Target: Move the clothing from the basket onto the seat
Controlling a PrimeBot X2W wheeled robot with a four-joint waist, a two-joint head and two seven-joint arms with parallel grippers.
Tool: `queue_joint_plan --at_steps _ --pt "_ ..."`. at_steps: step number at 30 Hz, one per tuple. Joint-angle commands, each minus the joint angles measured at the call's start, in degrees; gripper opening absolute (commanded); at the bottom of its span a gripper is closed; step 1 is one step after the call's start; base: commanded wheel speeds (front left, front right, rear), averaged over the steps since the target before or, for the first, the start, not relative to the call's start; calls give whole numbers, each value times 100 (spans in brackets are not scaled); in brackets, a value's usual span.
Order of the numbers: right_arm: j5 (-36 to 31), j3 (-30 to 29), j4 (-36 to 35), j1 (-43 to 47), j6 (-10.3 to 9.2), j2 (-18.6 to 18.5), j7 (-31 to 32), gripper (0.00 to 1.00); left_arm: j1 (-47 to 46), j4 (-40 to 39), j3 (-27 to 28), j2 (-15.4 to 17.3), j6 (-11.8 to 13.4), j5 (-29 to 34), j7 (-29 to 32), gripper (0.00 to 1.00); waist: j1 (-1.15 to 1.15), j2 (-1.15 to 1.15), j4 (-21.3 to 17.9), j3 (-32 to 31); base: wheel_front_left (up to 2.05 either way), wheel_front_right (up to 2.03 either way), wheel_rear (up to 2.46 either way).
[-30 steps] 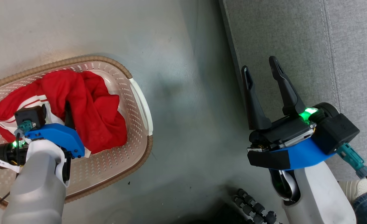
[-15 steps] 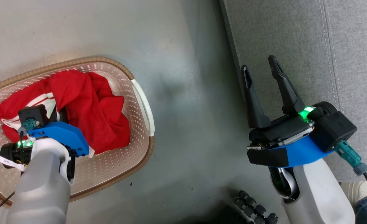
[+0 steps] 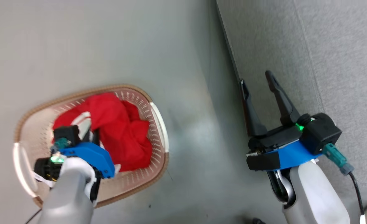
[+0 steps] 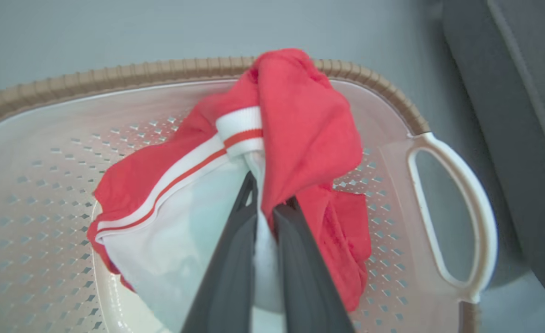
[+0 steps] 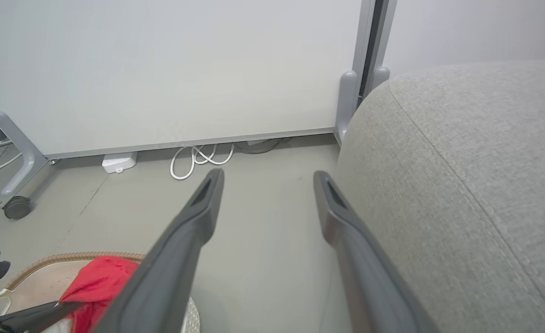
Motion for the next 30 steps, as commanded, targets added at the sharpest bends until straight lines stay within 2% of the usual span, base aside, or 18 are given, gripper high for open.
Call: queue_joint_plan --at_steps 1,8,15,21,30 --pt "-57 -20 75 147 -4 -11 27 100 136 -12 -96 -30 -106 60 -19 0 0 0 400 -808 0 0 0" --pt "-207 -212 221 591 -4 -12 252 100 486 -30 -823 -176 -455 46 31 0 0 0 907 -2179 0 0 0" --pt "-328 -321 129 1123 -4 -11 547 100 904 -1346 -2399 -172 -502 -1359 445 0 0 0 1296 -3249 0 0 0" --pt "-368 -355 -50 1503 -4 -12 787 100 646 -2138 -3241 -174 -504 -2058 617 0 0 0 1535 -3717 0 0 0" --pt "-280 -338 -240 1772 -4 -11 973 100 -32 -2801 -3940 -176 -499 -2699 765 0 0 0 1726 -4054 0 0 0"
